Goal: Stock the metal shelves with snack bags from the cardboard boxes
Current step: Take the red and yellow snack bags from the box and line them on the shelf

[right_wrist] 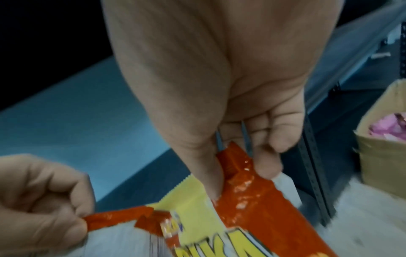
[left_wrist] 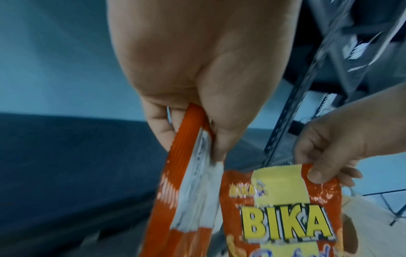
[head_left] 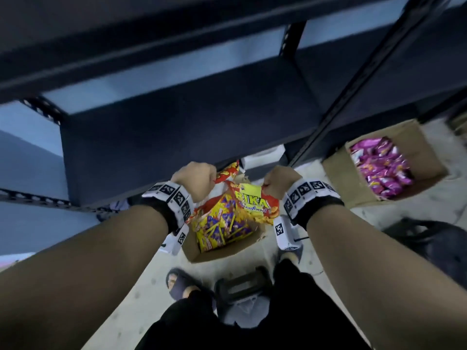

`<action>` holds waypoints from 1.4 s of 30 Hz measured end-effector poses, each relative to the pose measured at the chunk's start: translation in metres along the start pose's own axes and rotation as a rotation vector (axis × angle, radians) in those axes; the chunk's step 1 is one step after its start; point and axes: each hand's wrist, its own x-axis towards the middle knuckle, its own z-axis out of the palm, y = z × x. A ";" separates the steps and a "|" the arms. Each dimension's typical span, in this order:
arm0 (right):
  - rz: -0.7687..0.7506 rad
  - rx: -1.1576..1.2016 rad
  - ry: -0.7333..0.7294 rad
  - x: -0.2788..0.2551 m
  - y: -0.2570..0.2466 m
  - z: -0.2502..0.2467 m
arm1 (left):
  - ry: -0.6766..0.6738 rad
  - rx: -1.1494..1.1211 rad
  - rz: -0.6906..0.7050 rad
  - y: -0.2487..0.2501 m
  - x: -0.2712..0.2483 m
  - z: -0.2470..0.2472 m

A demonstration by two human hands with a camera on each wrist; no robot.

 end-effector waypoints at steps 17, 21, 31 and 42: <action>-0.073 0.102 0.383 -0.212 0.012 -0.269 | 0.149 0.068 0.452 0.154 -0.072 -0.260; -0.136 0.123 0.560 -0.269 0.000 -0.326 | 0.290 0.017 0.542 0.173 -0.103 -0.326; -0.283 0.239 0.896 -0.309 -0.034 -0.396 | 0.566 -0.158 0.570 0.152 -0.139 -0.416; -0.403 0.281 1.210 -0.266 -0.084 -0.430 | 0.761 -0.435 0.290 0.040 -0.129 -0.422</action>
